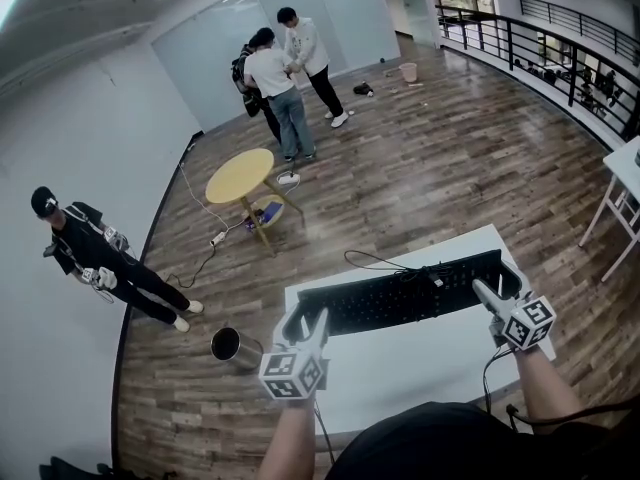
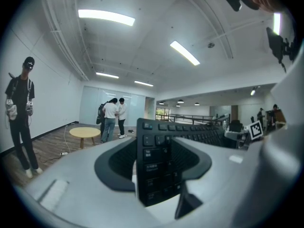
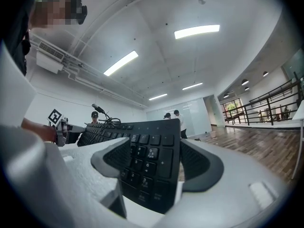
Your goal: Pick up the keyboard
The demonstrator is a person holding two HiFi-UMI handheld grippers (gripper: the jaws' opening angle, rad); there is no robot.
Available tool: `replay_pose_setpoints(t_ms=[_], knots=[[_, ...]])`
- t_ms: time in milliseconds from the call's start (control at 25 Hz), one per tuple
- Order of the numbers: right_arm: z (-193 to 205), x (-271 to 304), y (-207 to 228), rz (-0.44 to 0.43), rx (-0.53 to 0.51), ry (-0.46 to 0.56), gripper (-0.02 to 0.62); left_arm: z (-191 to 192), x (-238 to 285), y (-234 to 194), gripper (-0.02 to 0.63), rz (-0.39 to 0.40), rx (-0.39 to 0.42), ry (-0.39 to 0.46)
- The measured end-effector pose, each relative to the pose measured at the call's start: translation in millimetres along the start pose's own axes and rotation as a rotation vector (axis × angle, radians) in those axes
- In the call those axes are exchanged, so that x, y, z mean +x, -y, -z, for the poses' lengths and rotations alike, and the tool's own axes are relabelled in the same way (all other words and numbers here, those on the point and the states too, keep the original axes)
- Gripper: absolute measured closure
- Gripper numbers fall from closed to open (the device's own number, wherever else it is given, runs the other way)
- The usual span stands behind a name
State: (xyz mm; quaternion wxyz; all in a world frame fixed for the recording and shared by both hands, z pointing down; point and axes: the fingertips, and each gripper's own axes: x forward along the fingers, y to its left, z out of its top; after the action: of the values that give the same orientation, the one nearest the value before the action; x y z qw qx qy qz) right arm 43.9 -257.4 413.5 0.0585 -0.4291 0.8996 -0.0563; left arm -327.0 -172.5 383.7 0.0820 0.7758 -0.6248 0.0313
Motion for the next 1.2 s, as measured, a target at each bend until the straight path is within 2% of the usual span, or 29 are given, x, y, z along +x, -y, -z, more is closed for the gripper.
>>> replay_pose_setpoints(t_ms=[1200], knots=[[1.7, 0.2, -1.8, 0.002, 0.005, -0.002, 0.275, 5.1, -5.6, -0.8, 0.383, -0.001, -0.005, -0.018]])
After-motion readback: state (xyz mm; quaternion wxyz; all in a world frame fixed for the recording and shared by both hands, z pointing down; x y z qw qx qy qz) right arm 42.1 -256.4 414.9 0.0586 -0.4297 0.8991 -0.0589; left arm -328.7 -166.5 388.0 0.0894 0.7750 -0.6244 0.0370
